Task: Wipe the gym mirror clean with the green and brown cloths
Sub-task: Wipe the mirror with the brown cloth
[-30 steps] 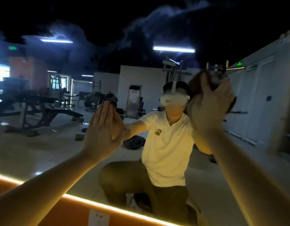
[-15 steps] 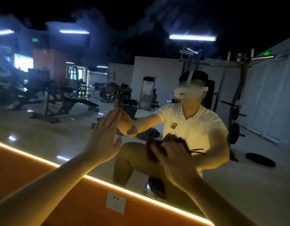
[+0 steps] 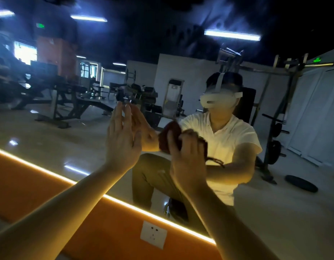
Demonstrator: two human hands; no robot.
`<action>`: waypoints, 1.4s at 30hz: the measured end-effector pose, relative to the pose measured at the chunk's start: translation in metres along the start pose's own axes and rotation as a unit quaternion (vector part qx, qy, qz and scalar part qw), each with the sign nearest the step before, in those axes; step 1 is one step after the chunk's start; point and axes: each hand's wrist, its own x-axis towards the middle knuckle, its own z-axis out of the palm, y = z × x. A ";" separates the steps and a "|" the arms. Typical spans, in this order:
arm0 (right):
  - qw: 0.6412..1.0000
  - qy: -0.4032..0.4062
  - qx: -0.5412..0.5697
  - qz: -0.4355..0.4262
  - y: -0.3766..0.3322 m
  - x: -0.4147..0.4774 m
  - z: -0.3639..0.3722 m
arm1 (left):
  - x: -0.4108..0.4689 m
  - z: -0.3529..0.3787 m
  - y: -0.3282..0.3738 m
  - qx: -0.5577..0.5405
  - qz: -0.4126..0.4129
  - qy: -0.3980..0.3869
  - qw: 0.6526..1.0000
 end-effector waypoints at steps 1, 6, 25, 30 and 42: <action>0.999 -0.030 0.015 -0.030 -0.008 -0.017 0.005 | 0.001 0.002 -0.006 0.007 0.012 0.001 1.000; 0.965 -0.140 -0.022 -0.219 0.011 -0.043 -0.004 | 0.018 0.009 -0.026 0.029 0.051 0.000 0.998; 0.982 -0.073 -0.055 -0.167 -0.025 0.004 0.021 | 0.021 0.034 -0.051 0.013 0.129 0.027 0.991; 0.993 -0.015 -0.105 -0.054 0.040 0.070 -0.045 | 0.020 0.035 -0.051 0.015 0.123 0.025 0.992; 0.998 0.000 -0.026 0.065 0.000 0.067 -0.018 | 0.020 0.011 -0.054 0.092 0.153 -0.067 0.982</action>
